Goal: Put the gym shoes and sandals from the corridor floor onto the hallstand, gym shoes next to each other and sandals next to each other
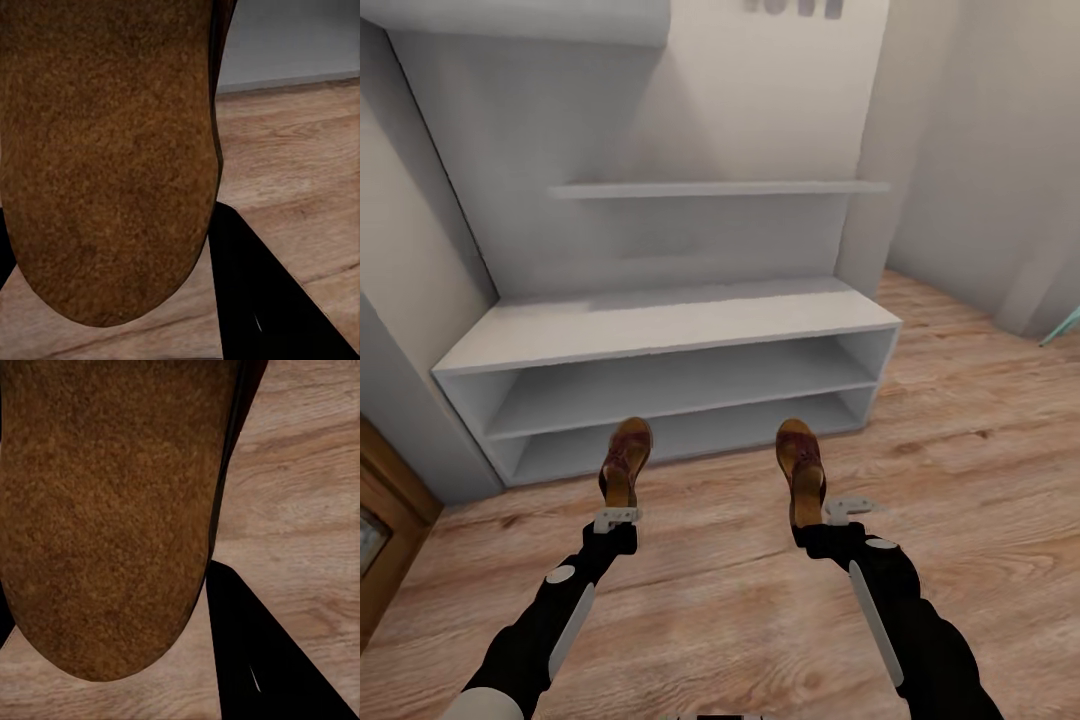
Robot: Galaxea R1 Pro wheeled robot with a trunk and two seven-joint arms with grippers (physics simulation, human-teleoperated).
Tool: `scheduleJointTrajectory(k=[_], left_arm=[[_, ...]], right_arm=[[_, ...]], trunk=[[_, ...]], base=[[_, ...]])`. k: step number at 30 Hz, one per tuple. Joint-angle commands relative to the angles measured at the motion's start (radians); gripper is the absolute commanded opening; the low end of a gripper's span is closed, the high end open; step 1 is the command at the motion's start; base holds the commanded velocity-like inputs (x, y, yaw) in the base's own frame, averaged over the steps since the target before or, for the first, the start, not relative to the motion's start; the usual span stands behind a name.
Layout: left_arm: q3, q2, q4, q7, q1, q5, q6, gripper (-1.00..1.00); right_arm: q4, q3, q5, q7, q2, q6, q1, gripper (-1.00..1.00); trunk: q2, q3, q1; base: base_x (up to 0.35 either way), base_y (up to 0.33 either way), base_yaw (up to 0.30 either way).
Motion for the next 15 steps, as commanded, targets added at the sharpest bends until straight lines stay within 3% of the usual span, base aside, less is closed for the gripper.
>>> scheduleJointTrajectory(k=[1, 10, 15], left_arm=[[-0.001, 0.000, -0.002, -0.003, 0.000, 0.007, 0.007, -1.00], [-0.001, 0.000, -0.001, -0.003, -0.001, 0.007, 0.006, -1.00], [-0.001, 0.000, -0.001, -0.003, 0.000, 0.007, 0.006, -1.00]], right_arm=[[-0.001, 0.000, -0.003, -0.003, 0.000, 0.005, 0.000, -1.00], [-0.002, -0.001, -0.003, -0.003, 0.000, 0.006, 0.000, -1.00], [-0.002, -0.001, -0.003, -0.003, 0.000, 0.006, 0.000, -1.00]], trunk=[[0.000, 0.000, 0.000], [0.000, 0.005, 0.000], [0.000, 0.008, 0.000]], base=[[0.018, 0.000, 0.285], [0.163, -0.145, 0.285], [0.047, -0.046, 0.285]])
